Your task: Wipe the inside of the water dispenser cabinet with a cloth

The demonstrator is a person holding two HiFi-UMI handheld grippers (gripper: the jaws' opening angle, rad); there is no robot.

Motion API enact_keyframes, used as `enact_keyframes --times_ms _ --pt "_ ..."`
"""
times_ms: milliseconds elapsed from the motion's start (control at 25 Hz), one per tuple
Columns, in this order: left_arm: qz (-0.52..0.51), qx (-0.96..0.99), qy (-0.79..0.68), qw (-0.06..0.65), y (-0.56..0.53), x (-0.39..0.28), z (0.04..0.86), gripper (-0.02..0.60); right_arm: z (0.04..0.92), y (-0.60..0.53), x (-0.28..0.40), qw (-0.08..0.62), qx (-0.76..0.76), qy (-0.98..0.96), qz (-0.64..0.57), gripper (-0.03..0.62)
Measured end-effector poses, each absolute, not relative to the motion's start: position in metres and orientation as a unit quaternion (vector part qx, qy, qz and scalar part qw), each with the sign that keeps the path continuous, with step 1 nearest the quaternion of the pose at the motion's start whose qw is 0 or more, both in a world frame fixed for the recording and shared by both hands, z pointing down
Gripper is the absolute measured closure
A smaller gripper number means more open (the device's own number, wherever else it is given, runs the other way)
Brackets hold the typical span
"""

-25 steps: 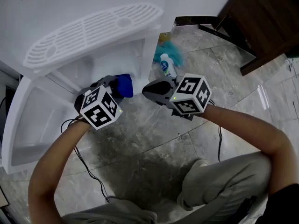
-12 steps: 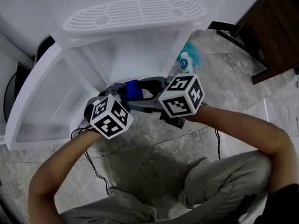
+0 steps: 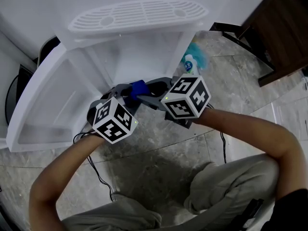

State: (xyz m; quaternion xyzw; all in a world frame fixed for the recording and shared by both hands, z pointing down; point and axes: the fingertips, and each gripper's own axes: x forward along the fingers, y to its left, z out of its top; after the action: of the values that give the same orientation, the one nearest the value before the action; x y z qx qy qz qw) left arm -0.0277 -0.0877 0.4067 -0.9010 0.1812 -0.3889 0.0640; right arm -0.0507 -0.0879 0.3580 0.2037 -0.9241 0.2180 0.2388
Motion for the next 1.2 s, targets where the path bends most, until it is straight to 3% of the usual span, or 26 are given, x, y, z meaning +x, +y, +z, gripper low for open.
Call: enact_keyframes --times_ms 160,360,600,640,680,1080,1200 --pt "-0.376 -0.902 0.198 0.079 -0.09 -0.028 0.401 0.481 0.355 -0.089 -0.049 0.239 0.2 -0.927 0.21 0.499" --pt "-0.35 -0.907 0.227 0.062 -0.092 -0.038 0.403 0.422 0.353 -0.109 -0.023 0.249 0.227 -0.921 0.195 0.497" --pt "-0.349 -0.911 0.216 0.045 -0.085 -0.052 0.409 0.425 0.359 -0.127 -0.008 0.26 0.258 -0.913 0.179 0.497" --pt "-0.343 -0.913 0.215 0.043 -0.085 -0.052 0.408 0.464 0.359 -0.129 -0.009 0.26 0.259 -0.913 0.174 0.497" --pt "-0.336 -0.917 0.213 0.04 -0.085 -0.052 0.406 0.566 0.359 -0.13 -0.01 0.261 0.26 -0.914 0.167 0.497" --pt "-0.319 -0.925 0.207 -0.005 -0.078 -0.07 0.42 0.574 0.369 -0.177 -0.046 0.273 0.294 -0.913 0.075 0.497" --pt "-0.322 -0.924 0.205 -0.031 -0.071 -0.078 0.43 0.574 0.387 -0.191 -0.064 0.319 0.279 -0.906 0.001 0.497"
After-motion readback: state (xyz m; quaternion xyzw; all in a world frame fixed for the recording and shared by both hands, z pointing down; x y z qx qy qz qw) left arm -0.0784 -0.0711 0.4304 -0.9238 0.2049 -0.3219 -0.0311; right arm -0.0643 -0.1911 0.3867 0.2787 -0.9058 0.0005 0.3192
